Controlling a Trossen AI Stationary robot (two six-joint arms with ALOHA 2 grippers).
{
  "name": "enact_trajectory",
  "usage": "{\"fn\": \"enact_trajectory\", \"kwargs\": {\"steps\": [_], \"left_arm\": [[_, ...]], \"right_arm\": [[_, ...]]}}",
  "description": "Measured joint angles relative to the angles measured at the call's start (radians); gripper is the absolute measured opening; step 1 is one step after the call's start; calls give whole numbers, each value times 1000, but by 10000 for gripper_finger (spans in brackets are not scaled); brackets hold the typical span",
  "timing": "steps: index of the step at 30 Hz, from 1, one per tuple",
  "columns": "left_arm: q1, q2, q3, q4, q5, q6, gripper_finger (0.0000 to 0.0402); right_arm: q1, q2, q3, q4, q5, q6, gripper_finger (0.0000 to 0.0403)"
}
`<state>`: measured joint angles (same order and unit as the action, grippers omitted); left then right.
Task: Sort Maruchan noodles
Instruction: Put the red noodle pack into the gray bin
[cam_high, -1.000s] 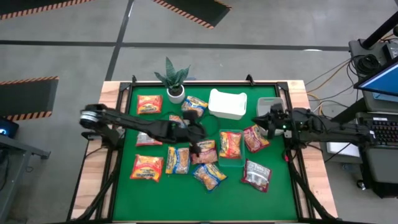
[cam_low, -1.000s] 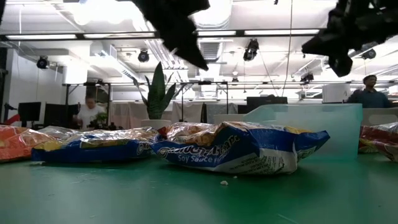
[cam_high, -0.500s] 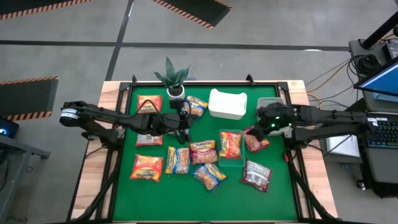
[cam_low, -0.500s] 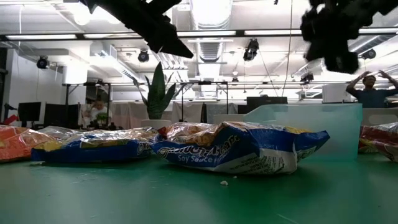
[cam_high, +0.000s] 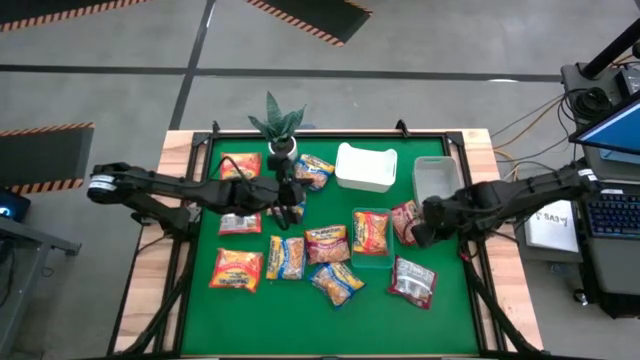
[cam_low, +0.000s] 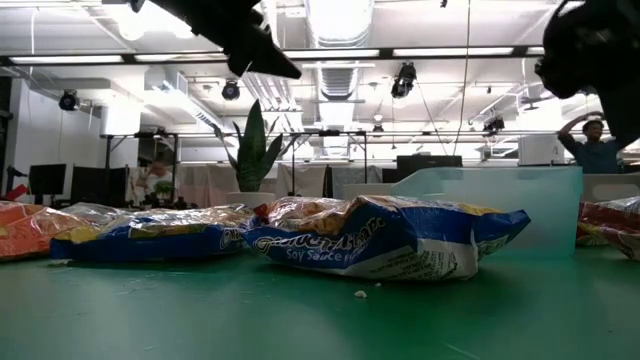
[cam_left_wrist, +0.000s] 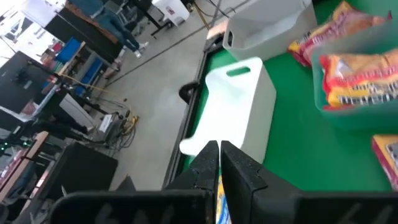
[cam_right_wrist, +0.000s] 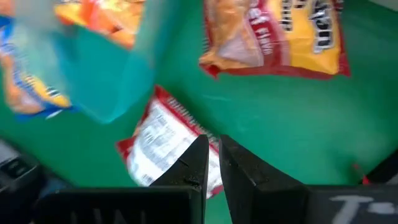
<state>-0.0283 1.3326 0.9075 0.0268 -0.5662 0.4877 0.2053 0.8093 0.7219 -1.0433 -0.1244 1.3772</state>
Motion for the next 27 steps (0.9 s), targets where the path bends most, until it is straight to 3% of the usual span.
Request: {"fn": "enact_trajectory", "kwargs": {"steps": [5, 9, 13, 21, 27], "left_arm": [[5, -33, -38, 25, -1, -2, 0], [5, -46, -49, 27, -1, -21, 0], [5, -47, -47, 26, -1, -29, 0], [5, -47, -45, 26, -1, -61, 0], [5, -45, -44, 36, -1, -78, 0]], "right_arm": [[28, 3, -30, 9, 99, 34, 29], [26, 11, -32, 10, 100, 48, 47], [26, 13, -35, 9, 113, 84, 96], [24, 73, -63, 22, 247, 73, 223], [8, 142, -106, 128, 323, 41, 270]]}}
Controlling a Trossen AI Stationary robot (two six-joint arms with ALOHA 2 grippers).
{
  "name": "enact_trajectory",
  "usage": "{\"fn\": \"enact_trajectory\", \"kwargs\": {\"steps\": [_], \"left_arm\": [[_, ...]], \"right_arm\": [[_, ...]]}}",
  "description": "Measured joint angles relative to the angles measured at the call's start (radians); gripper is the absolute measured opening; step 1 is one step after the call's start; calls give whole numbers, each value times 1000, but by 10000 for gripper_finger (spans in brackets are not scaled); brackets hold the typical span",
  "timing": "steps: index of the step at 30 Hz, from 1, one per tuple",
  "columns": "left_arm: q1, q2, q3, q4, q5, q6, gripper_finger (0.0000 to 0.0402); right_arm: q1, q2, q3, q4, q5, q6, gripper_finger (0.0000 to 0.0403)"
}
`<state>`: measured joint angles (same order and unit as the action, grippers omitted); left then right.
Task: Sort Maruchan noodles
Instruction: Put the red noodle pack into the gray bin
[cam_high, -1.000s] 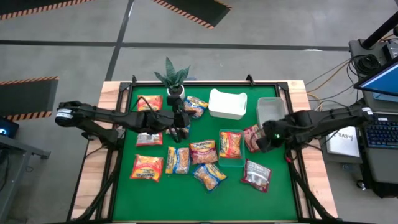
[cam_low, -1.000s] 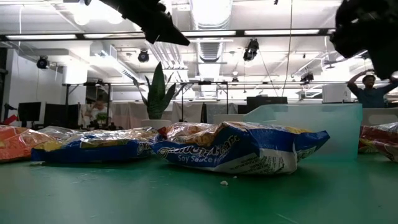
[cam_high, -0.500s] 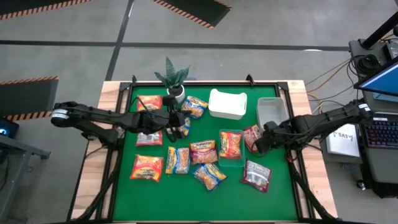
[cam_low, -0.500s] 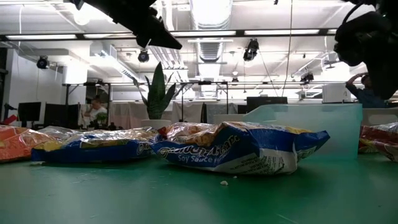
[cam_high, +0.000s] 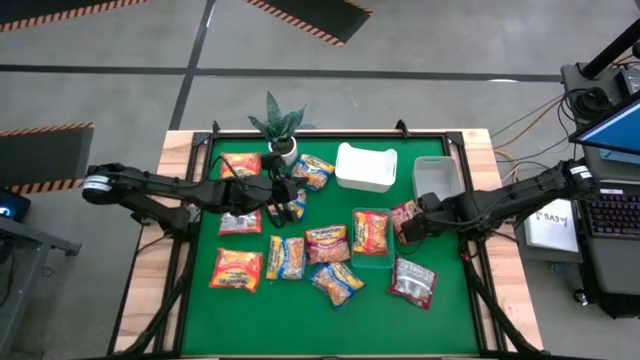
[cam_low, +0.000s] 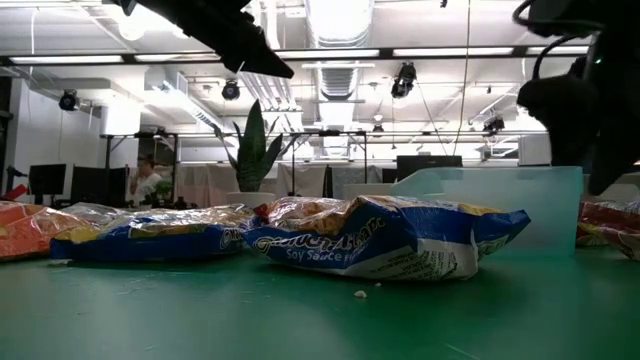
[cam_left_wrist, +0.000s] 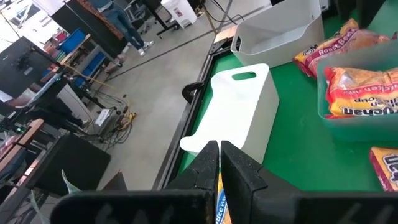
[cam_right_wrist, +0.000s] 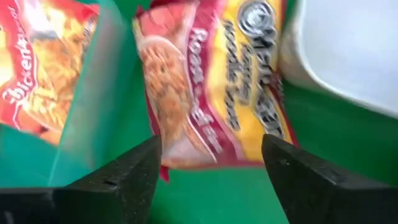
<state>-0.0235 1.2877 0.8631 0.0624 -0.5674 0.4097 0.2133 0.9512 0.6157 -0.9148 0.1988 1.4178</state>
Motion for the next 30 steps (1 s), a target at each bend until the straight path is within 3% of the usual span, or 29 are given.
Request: {"fn": "enact_trajectory", "kwargs": {"steps": [6, 17, 21, 30], "left_arm": [[0, 0, 0, 6, 0, -12, 0], [0, 0, 0, 8, 1, -39, 0], [0, 1, 0, 8, 1, -45, 0], [0, 1, 0, 9, 1, -45, 0]], "right_arm": [[-20, 63, -13, 21, 80, -30, 266], [-20, 155, -91, 212, 100, -64, 215], [-20, 163, -95, 213, 104, -61, 173], [-20, 141, -96, 217, 99, -66, 32]]}}
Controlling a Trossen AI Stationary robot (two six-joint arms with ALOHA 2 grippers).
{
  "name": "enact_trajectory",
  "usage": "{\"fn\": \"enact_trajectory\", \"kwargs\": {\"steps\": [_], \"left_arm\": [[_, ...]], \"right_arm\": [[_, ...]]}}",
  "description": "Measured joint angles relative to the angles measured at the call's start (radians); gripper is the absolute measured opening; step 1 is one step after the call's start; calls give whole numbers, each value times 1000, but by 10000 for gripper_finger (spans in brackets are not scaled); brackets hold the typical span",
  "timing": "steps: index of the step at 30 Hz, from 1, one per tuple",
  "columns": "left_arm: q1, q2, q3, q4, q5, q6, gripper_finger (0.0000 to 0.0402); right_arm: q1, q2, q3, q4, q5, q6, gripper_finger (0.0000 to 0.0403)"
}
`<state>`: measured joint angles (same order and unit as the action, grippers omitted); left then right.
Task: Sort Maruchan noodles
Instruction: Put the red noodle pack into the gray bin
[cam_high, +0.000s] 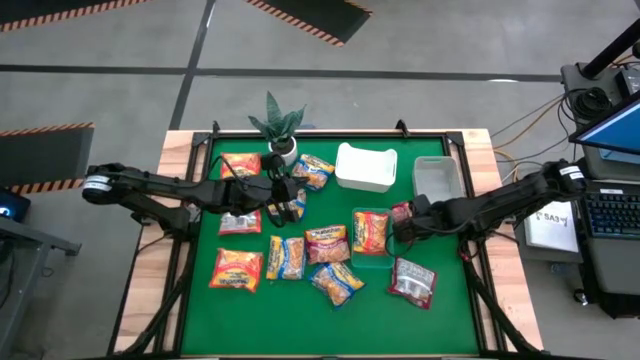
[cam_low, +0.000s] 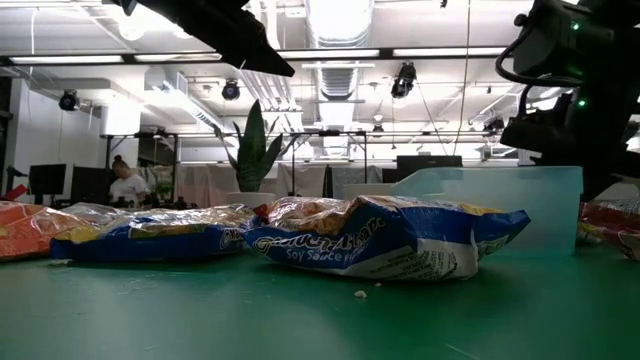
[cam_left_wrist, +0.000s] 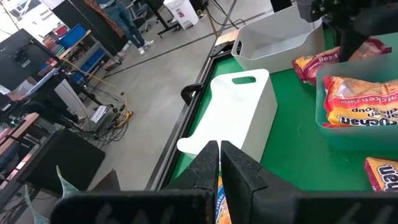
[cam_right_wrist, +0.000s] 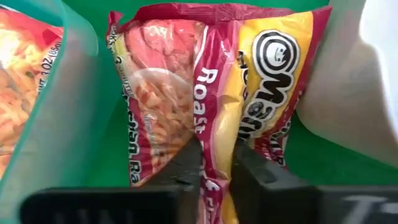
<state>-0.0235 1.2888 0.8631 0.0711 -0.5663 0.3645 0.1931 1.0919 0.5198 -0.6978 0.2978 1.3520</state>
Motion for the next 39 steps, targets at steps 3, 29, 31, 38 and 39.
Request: {"fn": "enact_trajectory", "kwargs": {"steps": [3, 29, 31, 38, 39], "left_arm": [[0, 0, 0, 0, 0, 0, 0], [0, 0, 1, 78, -2, 11, 0], [0, 0, 1, 78, -2, 11, 0], [0, 0, 1, 95, -3, 20, 0], [0, 0, 1, 104, -3, 26, 0]], "right_arm": [[0, -23, 11, -9, -13, -15, 16], [-25, -139, 456, -379, -30, -126, 12], [-47, -130, 518, -429, -63, -138, 12], [-188, -85, 702, -567, -245, -197, 12], [-223, -74, 724, -588, -284, -209, 12]]}}
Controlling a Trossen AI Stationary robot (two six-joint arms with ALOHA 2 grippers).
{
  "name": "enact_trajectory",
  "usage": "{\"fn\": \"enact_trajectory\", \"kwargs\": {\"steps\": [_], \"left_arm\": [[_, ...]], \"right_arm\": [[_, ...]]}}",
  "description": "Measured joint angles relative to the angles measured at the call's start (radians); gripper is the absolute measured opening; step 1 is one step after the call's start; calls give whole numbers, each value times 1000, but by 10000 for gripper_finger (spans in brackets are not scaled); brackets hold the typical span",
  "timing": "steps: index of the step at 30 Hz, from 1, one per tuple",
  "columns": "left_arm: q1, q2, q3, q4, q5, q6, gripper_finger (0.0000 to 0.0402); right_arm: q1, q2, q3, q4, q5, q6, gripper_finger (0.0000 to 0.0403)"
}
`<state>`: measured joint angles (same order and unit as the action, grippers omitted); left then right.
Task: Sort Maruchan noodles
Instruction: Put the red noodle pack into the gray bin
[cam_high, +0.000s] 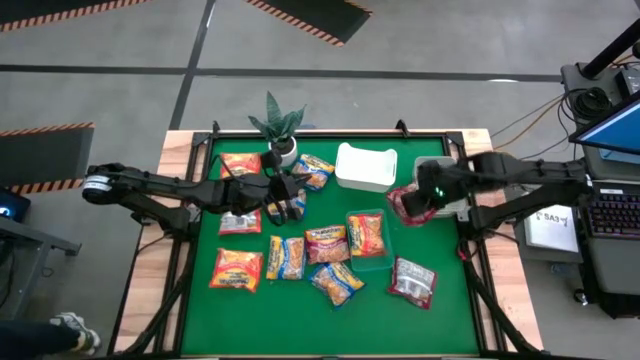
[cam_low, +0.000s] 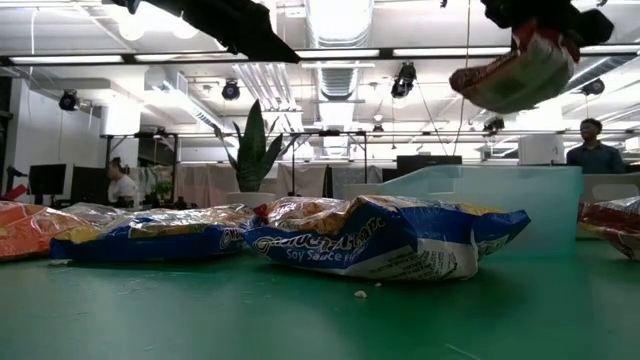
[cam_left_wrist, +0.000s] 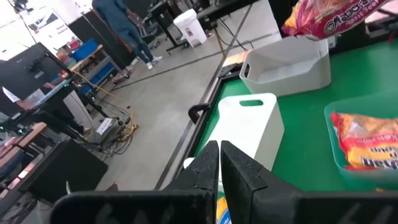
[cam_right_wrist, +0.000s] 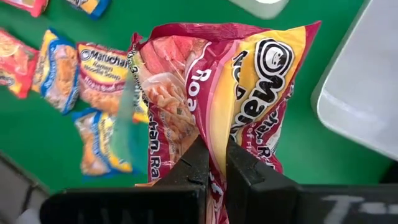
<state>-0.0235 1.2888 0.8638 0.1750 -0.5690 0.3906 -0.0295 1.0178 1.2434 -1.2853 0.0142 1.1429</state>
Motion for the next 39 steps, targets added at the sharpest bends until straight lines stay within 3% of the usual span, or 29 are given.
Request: {"fn": "enact_trajectory", "kwargs": {"steps": [7, 10, 15, 20, 28, 39], "left_arm": [[0, 0, 0, 27, -1, 16, 0], [0, 0, 0, 27, -1, 24, 0], [0, 0, 0, 27, -3, 29, 0], [0, 0, 0, 21, -59, 43, 0], [0, 0, -1, 0, -77, 43, 0], [0, 0, -1, 3, -49, 42, 0]], "right_arm": [[-328, 98, 92, -188, -326, -145, 12], [-484, 162, 108, -286, -413, -274, 12], [-715, 257, 103, -287, -561, -475, 12], [-874, 352, 100, -283, -526, -642, 12], [-1056, 400, 77, -284, -372, -764, 12], [-1091, 335, -111, -287, -303, -818, 12]]}}
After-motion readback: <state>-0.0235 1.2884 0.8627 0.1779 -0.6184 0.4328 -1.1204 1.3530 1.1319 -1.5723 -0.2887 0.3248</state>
